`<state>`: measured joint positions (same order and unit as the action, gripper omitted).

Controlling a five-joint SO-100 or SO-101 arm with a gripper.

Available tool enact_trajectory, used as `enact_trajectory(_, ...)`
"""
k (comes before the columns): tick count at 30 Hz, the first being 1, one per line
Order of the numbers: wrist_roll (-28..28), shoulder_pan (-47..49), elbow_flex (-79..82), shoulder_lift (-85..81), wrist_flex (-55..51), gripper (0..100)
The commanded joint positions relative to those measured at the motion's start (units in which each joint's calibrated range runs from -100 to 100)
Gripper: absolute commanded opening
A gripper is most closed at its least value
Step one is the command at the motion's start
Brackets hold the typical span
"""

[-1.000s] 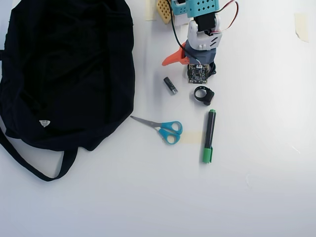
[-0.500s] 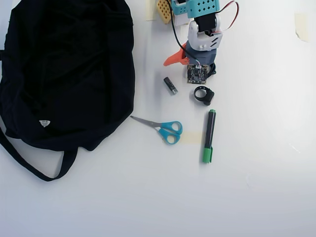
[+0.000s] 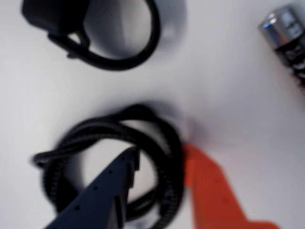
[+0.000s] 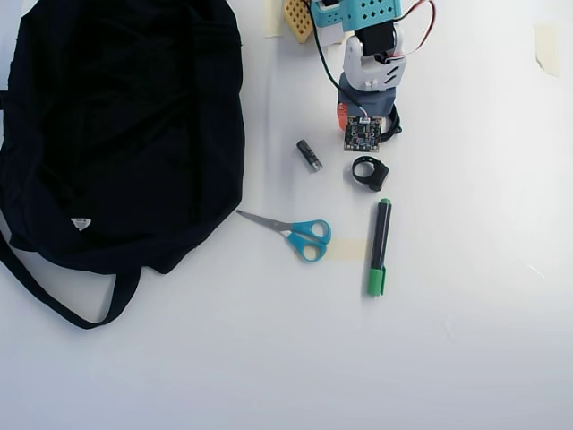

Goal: Put the cable into the black bag

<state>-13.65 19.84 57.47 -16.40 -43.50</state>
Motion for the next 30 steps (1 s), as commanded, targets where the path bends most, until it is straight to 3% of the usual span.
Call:
enact_trajectory(1, -0.1, 0.4, -0.1, 0.0, 0.5, 2)
enact_trajectory(17, -0.1, 0.5, -6.2, -1.2, -0.9, 2)
enact_trajectory(30, 1.7, 0.5, -18.4, -6.0, -16.5, 2)
